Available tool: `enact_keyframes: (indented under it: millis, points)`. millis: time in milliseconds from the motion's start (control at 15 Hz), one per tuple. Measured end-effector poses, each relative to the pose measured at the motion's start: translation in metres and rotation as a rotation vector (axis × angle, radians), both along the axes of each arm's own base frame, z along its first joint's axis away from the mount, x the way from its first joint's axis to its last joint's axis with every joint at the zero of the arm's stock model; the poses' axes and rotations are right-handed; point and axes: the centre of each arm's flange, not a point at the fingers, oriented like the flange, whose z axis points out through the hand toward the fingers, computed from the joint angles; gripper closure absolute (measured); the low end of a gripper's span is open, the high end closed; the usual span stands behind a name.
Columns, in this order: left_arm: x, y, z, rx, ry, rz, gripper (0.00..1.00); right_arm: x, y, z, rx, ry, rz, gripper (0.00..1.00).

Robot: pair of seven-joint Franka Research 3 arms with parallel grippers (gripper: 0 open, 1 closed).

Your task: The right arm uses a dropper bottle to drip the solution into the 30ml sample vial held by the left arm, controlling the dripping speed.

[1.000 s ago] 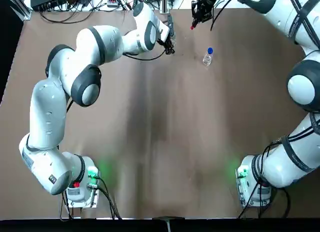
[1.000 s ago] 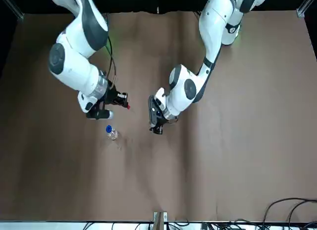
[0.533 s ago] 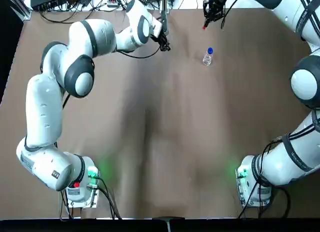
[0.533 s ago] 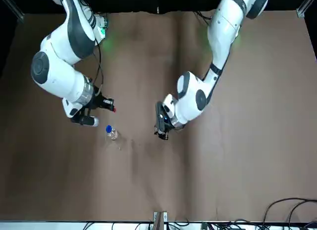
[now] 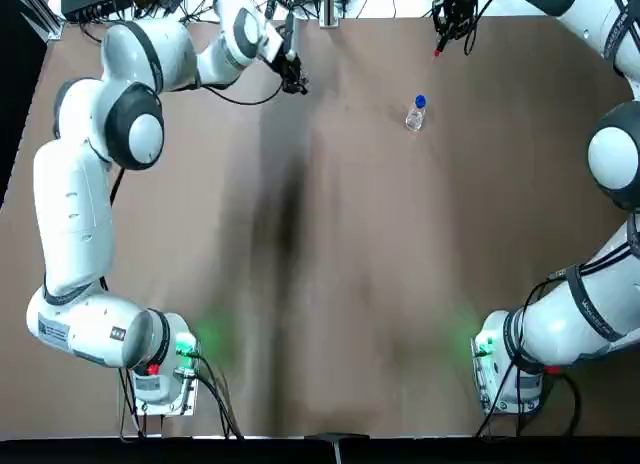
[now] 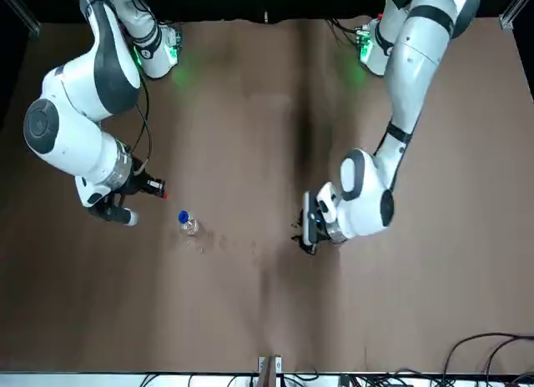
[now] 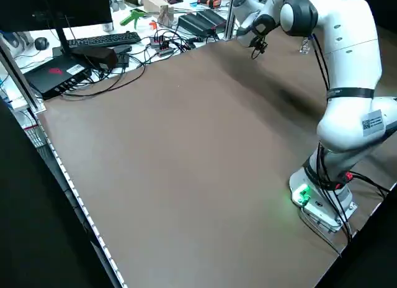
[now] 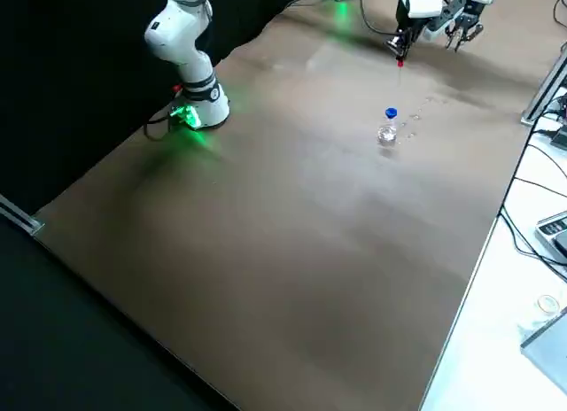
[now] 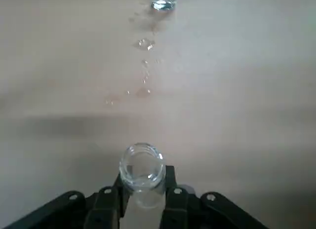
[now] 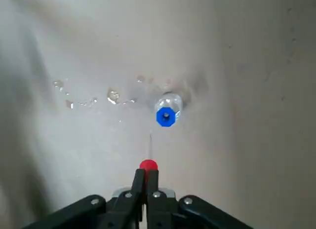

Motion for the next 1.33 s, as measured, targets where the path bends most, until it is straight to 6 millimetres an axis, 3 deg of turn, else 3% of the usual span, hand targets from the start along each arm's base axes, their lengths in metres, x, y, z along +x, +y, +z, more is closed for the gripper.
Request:
enact_keyframes:
  millis: [200,467,667,733,1000,1133,1333]
  points:
    - [0.010,0.036,-0.015,-0.022,0.004,-0.049,0.69,0.001,-0.002,-0.009,-0.035,0.006,0.012,0.96]
    - [0.022,0.085,-0.036,-0.043,-0.010,-0.097,0.69,0.008,0.001,-0.037,-0.051,0.024,0.018,0.96]
    - [0.030,0.128,-0.054,-0.056,-0.013,-0.103,0.69,0.011,0.004,-0.053,-0.062,0.034,0.026,0.96]
    - [0.034,0.153,-0.062,-0.061,-0.027,-0.106,0.69,0.012,0.006,-0.059,-0.071,0.039,0.033,0.96]
    - [0.034,0.183,-0.091,-0.066,-0.028,-0.113,0.69,0.012,0.009,-0.064,-0.073,0.045,0.038,0.96]
    - [0.036,0.199,-0.097,-0.065,-0.036,-0.105,0.69,0.012,0.010,-0.066,-0.074,0.047,0.040,0.96]
    - [0.047,0.247,-0.093,-0.065,-0.085,-0.082,0.69,0.013,0.014,-0.070,-0.071,0.038,0.043,0.96]
